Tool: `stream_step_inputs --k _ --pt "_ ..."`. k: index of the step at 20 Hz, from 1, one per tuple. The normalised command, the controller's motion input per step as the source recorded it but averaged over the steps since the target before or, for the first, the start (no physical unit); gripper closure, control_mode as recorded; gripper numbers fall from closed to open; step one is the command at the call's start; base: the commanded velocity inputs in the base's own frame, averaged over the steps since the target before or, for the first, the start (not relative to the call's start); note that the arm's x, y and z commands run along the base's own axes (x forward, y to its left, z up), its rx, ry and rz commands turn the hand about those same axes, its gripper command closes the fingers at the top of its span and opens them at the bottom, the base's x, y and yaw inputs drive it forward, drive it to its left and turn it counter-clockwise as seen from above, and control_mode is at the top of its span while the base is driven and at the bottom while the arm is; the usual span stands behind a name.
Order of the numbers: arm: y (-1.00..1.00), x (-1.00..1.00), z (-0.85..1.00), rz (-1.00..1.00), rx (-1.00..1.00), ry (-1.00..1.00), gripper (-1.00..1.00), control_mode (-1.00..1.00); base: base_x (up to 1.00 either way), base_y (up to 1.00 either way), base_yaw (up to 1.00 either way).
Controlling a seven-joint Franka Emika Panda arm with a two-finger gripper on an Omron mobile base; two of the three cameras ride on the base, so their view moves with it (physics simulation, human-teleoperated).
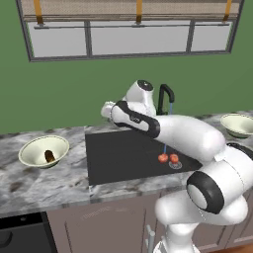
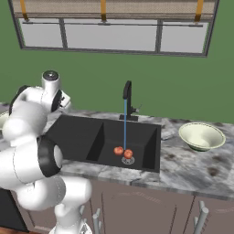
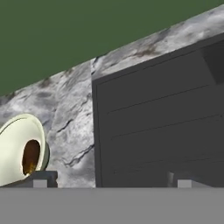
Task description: Pick the peachs from the sink and place them in one bowl. Place the sweet potato in the other bowl. Then turn off the sink faucet.
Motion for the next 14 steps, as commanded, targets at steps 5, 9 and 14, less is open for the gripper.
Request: stream_step_inputs --k 5,9,14 --pt "-0.76 -0.41 0.09 0.00 -0.08 0.11 -1.00 -1.00 0.00 0.00 0.00" --pt "-0.76 -0.21 0.00 0.00 -0.10 0.11 -1.00 -1.00 0.00 0.00 0.00" --pt "-0.80 -0.15 0.00 0.00 -0.09 0.11 -1.00 -1.00 0.00 0.00 0.00"
